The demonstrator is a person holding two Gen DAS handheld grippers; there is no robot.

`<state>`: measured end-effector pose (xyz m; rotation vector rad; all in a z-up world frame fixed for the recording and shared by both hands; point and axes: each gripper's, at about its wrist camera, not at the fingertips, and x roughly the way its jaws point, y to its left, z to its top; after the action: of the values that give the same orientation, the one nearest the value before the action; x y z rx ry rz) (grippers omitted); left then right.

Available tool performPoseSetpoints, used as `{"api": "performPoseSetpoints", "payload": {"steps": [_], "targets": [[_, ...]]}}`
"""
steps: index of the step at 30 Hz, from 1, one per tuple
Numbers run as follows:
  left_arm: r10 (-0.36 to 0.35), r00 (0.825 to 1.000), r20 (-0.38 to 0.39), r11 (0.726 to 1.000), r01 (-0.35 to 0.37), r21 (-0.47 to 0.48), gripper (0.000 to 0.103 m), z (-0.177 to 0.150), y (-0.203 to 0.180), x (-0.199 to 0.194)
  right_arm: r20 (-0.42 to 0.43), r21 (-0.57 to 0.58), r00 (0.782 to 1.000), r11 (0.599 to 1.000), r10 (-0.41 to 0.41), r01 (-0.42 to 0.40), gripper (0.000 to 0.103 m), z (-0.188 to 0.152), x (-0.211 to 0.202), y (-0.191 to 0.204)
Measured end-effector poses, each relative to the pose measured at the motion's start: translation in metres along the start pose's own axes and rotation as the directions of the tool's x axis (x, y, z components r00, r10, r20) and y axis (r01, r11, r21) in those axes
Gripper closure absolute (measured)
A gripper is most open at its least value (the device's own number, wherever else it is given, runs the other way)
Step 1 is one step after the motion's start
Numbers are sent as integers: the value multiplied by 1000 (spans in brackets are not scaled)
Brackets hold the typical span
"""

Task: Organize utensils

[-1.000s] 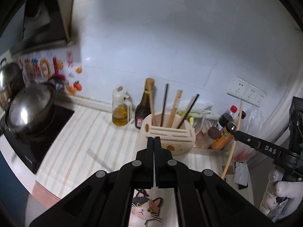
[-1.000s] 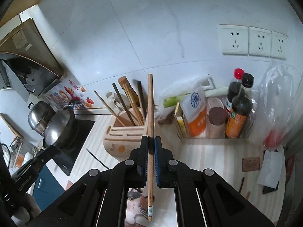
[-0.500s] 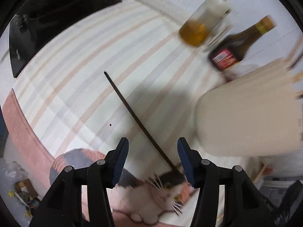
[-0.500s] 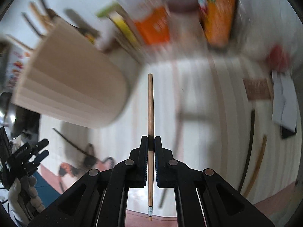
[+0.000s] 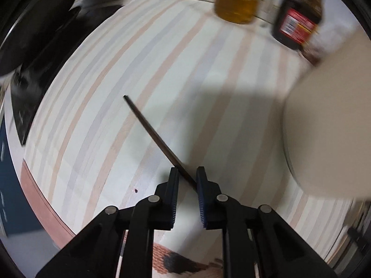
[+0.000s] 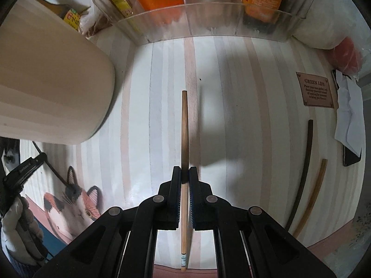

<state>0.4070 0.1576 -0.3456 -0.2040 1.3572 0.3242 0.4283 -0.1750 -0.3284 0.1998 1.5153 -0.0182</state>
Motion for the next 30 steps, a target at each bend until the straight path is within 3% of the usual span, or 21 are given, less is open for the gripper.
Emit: {"api": "performPoseSetpoints", "payload": {"steps": [2,6,10,12,14,17,20,21,23,26,30], "targets": [[0,1000,11,998,-1,57,102,-13,-6,-7,-11,-15,1000,1000,-3,3,97,-3,3,-2],[-36,999,4,983,35,179,102,-59,-24,-19,-37,-49,999,999,-6,5,97,-12,7,-4],[-115,991,-69,971,127,201,102,-107,-39,-26,-62,-69,998,998,-14,10,97,-28,14,-11],[-120,990,-70,971,132,198,102,-124,-44,-29,-64,-59,998,998,-10,6,97,-34,15,-17],[-182,980,-86,976,190,105,99,-128,-37,-32,-60,-48,998,999,1,-3,97,-37,14,-22],[-227,973,-45,974,226,-29,92,-122,-16,-43,-43,-41,999,999,2,-4,97,-37,9,-29],[-224,975,-7,966,221,-137,57,-102,5,-41,-34,-25,999,1000,6,-7,97,-31,8,-32],[-218,976,-7,962,213,-171,56,-94,10,-37,-32,-18,999,1000,6,-6,97,-31,9,-34],[-218,975,-36,958,207,-197,57,-75,14,-22,-30,-8,1000,1000,4,-4,97,-30,8,-34],[-160,984,-74,972,144,-183,58,-58,13,-11,-36,10,999,1000,3,-2,97,-29,13,-37],[-36,999,-41,996,33,-80,88,-56,-5,-7,-43,17,999,1000,-11,12,96,-29,17,-43]]}}
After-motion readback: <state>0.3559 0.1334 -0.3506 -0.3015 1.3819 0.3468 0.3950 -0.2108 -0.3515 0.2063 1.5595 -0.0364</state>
